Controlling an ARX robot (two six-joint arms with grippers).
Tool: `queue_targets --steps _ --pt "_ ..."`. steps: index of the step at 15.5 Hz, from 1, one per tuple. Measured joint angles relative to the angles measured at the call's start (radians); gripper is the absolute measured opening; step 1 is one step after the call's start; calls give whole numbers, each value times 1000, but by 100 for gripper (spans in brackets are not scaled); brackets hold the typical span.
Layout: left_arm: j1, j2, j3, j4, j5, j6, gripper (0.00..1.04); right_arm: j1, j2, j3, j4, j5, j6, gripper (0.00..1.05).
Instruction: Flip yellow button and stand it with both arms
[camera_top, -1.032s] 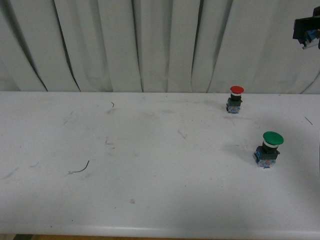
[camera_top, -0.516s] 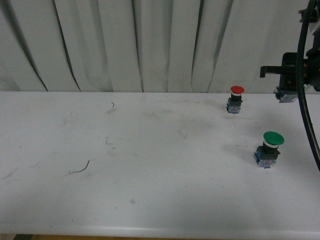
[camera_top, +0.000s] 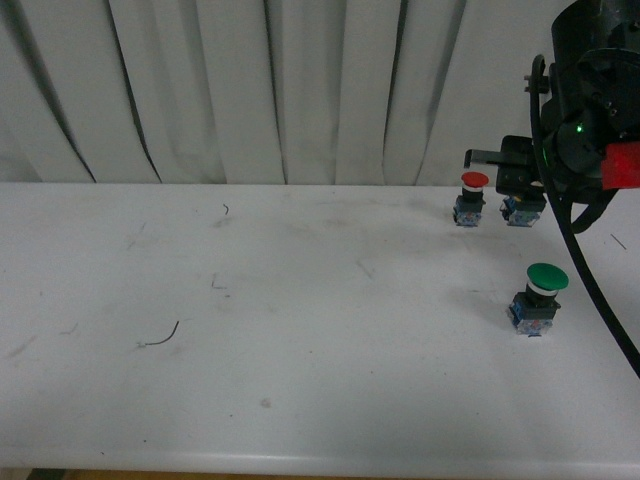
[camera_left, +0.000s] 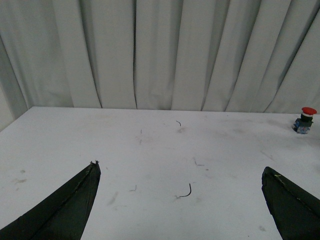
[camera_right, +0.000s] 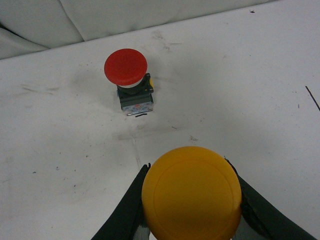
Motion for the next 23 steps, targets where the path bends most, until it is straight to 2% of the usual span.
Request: queue_targets --steps 8,19,21,22,23 --pt "0 0 0 0 0 0 98 35 144 127 -69 20 5 36" --pt "0 0 0 0 0 0 98 25 208 167 -96 34 -14 36" --pt "0 0 0 0 0 0 98 25 208 169 -100 31 -14 57" --pt "0 0 0 0 0 0 98 25 208 169 -99 29 -14 73" --pt "0 0 0 0 0 0 98 24 208 169 -97 26 -14 84"
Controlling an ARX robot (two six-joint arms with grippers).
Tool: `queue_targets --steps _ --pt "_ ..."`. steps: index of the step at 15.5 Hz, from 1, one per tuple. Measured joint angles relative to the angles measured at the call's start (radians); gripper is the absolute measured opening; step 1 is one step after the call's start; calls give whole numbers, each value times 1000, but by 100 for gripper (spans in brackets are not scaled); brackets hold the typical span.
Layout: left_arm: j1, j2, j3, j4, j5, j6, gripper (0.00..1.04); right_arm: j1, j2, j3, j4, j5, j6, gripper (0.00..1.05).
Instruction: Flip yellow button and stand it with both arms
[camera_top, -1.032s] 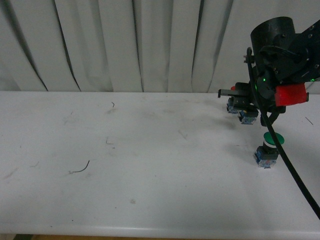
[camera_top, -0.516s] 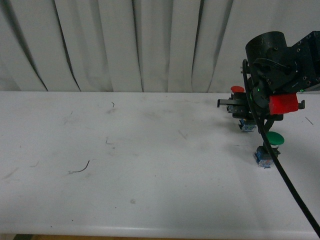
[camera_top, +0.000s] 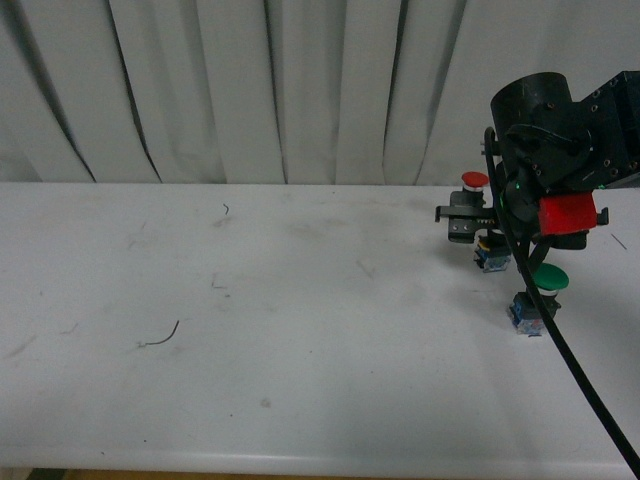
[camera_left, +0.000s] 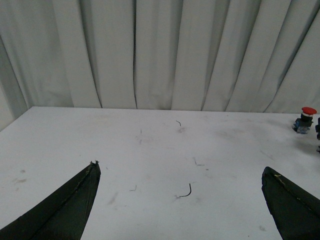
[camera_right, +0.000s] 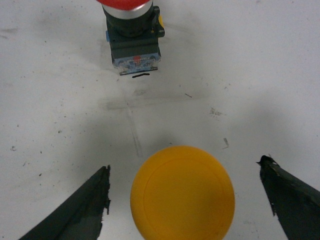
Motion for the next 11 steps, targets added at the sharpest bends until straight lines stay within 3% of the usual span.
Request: queue_targets --steps 1,2,6,11 --pt "0 0 0 0 0 0 98 -4 0 0 12 -4 -1 97" --pt "0 0 0 0 0 0 98 -6 0 0 22 -7 0 99" --pt "0 0 0 0 0 0 98 -19 -85 -104 105 -62 0 98" --pt "0 0 0 0 0 0 98 -80 -407 -399 361 -143 -27 98"
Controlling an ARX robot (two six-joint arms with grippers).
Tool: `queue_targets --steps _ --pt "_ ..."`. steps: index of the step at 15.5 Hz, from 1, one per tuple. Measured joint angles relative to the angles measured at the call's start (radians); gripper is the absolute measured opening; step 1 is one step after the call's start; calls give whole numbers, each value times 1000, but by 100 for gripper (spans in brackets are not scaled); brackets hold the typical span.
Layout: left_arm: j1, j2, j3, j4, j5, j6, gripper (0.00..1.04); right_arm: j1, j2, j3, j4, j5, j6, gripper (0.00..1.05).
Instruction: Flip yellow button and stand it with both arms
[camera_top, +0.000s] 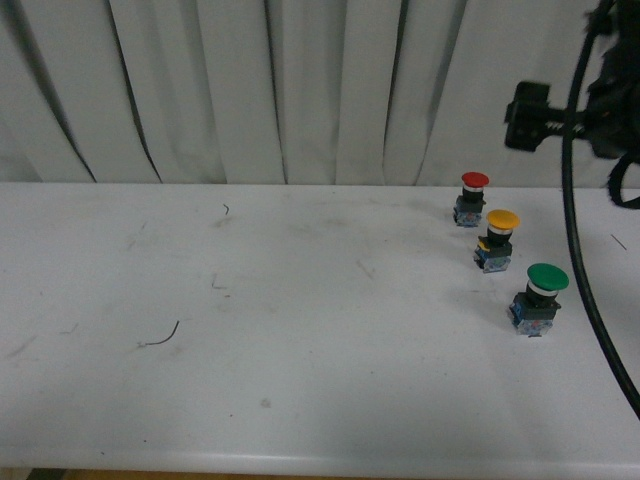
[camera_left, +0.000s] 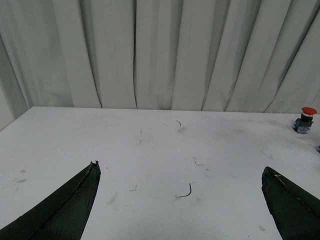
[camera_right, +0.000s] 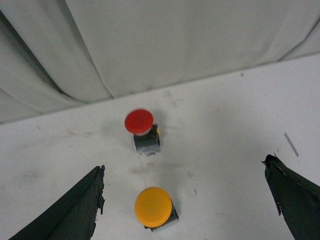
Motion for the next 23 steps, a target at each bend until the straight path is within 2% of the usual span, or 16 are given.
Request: queue_targets --steps 5,7,8,10,11,14,15,23 --pt "0 0 0 0 0 0 98 -24 -203 -193 132 -50 -4 98" --pt "0 0 0 0 0 0 98 -30 -435 -394 278 -109 -36 96" --pt "0 0 0 0 0 0 98 -42 -594 -523 337 -114 -105 83" --pt "0 0 0 0 0 0 98 -105 -959 -794 179 -135 -176 57" --pt "0 0 0 0 1 0 98 -105 -1126 -900 84 -137 -185 44" --pt "0 0 0 0 0 0 98 -95 -1372 -1028 120 -145 -201 7" --pt "0 0 0 0 0 0 98 -95 -1439 -1147 108 -144 -205 2" --pt "0 0 0 0 0 0 98 -95 -1677 -1268 9 -144 -205 2"
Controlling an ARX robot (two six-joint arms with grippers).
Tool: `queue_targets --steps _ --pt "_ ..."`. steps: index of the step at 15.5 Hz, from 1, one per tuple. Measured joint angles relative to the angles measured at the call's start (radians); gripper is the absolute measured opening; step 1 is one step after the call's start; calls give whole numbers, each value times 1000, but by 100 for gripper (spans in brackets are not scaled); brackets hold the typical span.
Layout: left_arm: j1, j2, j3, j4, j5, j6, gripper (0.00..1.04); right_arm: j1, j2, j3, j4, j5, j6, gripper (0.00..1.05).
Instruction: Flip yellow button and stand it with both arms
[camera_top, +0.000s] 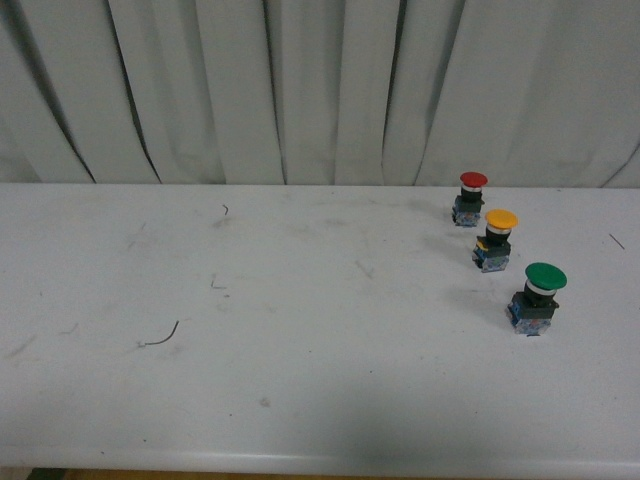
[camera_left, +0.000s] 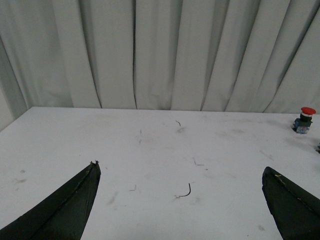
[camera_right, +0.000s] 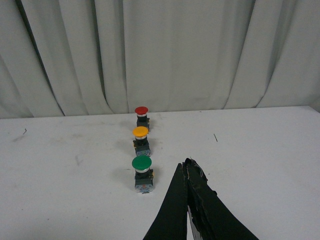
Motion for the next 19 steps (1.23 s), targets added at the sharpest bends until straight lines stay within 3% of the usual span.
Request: queue_targets --steps 7,14,15,19 --pt "0 0 0 0 0 0 98 0 -83 -41 -17 0 0 2" --pt "0 0 0 0 0 0 98 0 -203 -41 -146 0 0 2" --pt "0 0 0 0 0 0 98 0 -303 -41 -300 -1 0 2" --pt "0 0 0 0 0 0 98 0 -366 -41 -313 0 0 2"
